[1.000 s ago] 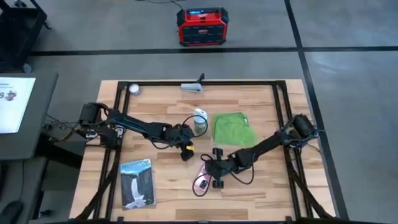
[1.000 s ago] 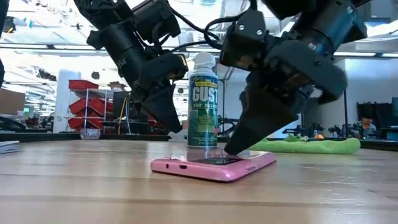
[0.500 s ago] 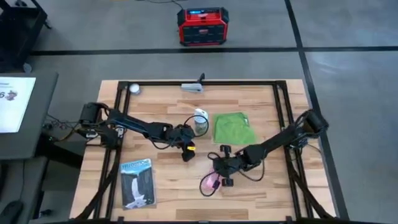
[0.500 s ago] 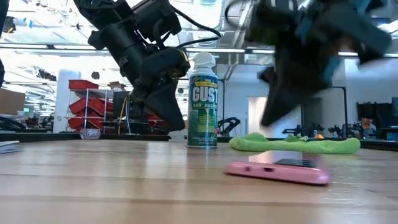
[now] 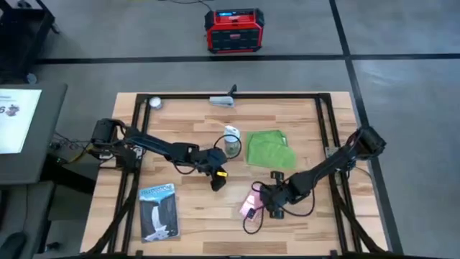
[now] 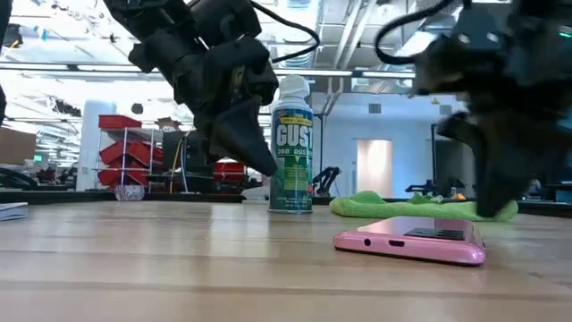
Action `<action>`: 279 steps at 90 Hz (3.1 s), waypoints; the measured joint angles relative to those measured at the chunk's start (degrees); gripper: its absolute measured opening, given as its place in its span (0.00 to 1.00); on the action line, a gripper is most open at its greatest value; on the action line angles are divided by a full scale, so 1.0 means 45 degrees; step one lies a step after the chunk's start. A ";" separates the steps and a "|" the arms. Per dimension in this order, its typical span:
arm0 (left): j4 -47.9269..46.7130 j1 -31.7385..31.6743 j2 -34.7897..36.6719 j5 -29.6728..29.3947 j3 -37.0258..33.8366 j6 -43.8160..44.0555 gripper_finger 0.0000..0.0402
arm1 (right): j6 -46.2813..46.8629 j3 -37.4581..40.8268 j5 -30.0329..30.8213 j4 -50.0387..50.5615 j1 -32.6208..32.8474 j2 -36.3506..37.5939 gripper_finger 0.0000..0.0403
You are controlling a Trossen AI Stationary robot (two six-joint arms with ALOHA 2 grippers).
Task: Apply microfiber cloth
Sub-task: Spray the pink cellphone using the spray bottle
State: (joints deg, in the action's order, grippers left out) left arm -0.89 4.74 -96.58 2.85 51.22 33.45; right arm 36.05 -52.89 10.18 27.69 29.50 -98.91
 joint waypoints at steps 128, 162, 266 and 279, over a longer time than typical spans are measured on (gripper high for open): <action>0.4624 0.0007 -0.2952 0.3929 0.0004 0.4903 0.41 | 0.0521 0.0229 -0.0240 -0.2347 0.0561 0.0039 0.00; 0.4618 0.0007 -0.2952 0.3355 0.0005 0.5207 0.41 | 0.0224 0.0229 -0.0235 -0.2743 0.0156 0.0039 0.00; 0.2674 0.0526 -0.4488 0.4153 0.2634 0.4620 0.41 | 0.0077 0.0225 -0.0274 -0.2649 0.0187 0.0039 0.00; 0.3481 0.0585 -0.4589 0.4533 0.2628 0.4821 0.41 | 0.0030 0.0225 -0.0274 -0.2647 0.0187 0.0039 0.00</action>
State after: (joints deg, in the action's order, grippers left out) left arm 14.78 7.38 -117.23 23.25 63.05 55.14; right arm 36.18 -51.88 8.95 15.77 30.35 -98.74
